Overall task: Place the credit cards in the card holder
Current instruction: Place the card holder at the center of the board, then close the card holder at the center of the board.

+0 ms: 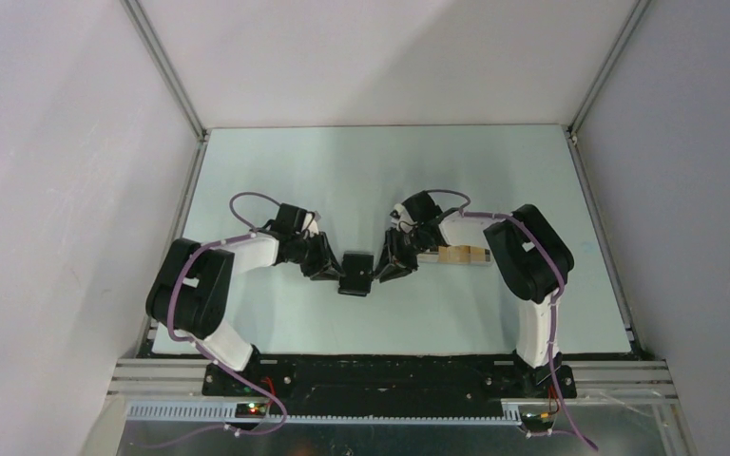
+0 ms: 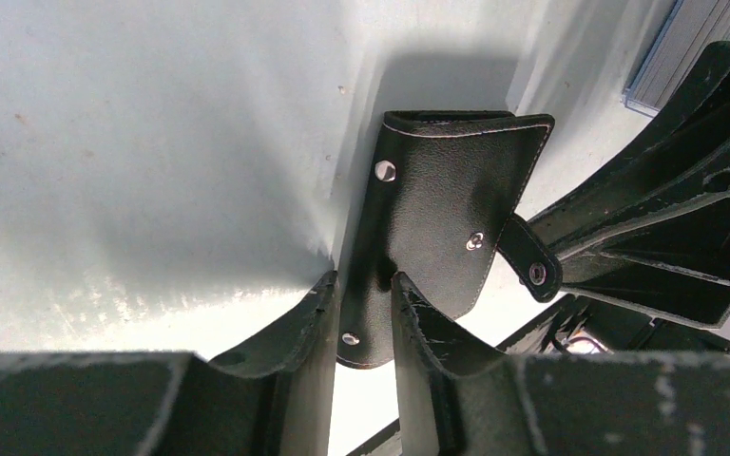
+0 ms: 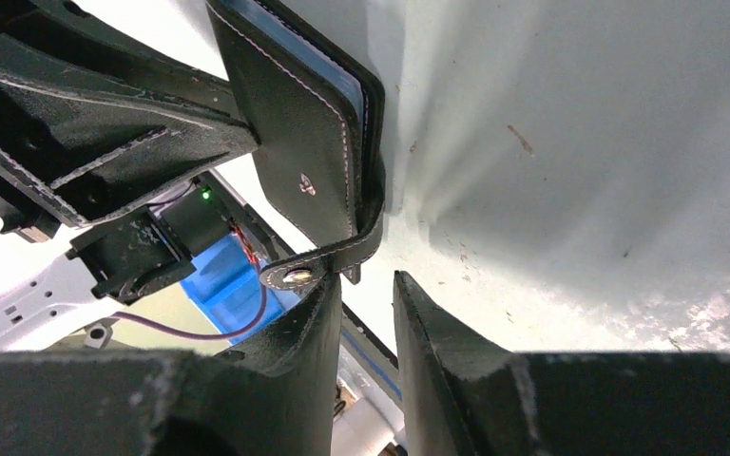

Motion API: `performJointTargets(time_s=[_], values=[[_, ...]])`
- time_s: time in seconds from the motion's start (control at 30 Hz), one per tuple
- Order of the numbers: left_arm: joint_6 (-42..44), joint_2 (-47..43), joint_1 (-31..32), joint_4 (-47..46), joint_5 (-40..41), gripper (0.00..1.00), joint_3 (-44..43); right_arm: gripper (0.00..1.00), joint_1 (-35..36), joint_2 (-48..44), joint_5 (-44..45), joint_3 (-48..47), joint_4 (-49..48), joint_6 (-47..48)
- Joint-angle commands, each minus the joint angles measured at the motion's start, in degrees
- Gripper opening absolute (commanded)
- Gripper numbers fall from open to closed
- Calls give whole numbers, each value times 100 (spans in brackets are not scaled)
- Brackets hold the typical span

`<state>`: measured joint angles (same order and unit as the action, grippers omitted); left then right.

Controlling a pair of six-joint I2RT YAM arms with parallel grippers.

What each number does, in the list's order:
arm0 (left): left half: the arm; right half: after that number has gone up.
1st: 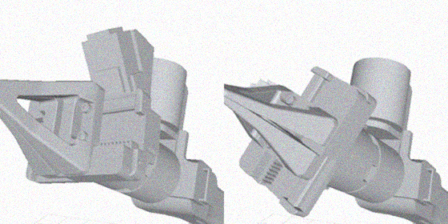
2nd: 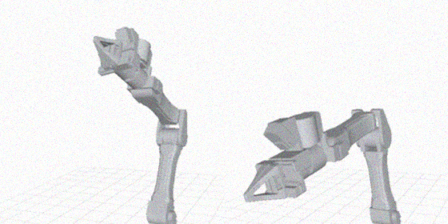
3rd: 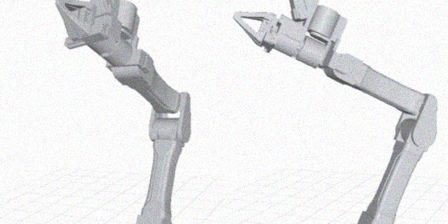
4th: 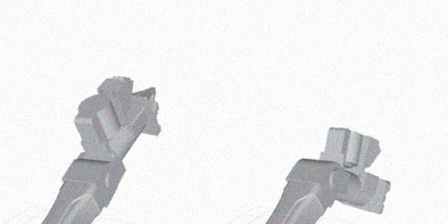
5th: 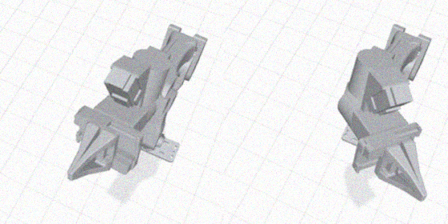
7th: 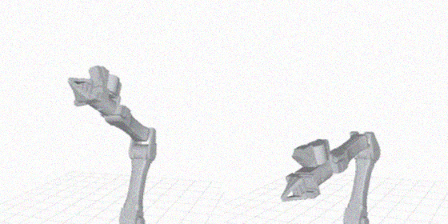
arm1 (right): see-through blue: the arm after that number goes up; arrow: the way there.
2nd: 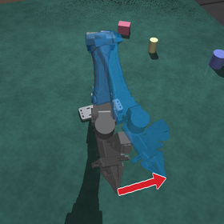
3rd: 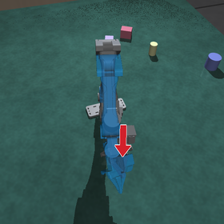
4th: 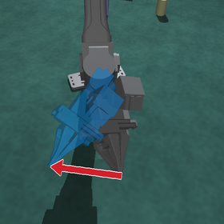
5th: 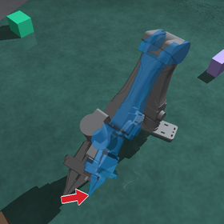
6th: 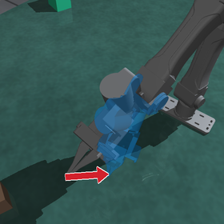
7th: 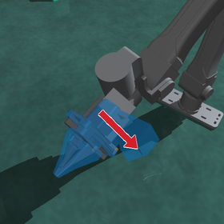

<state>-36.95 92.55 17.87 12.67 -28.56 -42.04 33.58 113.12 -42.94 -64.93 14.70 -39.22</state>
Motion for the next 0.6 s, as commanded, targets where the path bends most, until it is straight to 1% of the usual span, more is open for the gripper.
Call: performJointTargets(time_s=[0.0, 0.37, 0.57], values=[[133, -77, -21, -114, -45, 31, 39, 31, -24, -206, -313, 12, -455, -197], [102, -81, -9, -186, -196, 35, 14, 31, -24, 29, -527, 6, -992, -503], [74, -66, -11, -249, -234, 35, 48, 31, 0, 156, -301, -1, -756, -329]])
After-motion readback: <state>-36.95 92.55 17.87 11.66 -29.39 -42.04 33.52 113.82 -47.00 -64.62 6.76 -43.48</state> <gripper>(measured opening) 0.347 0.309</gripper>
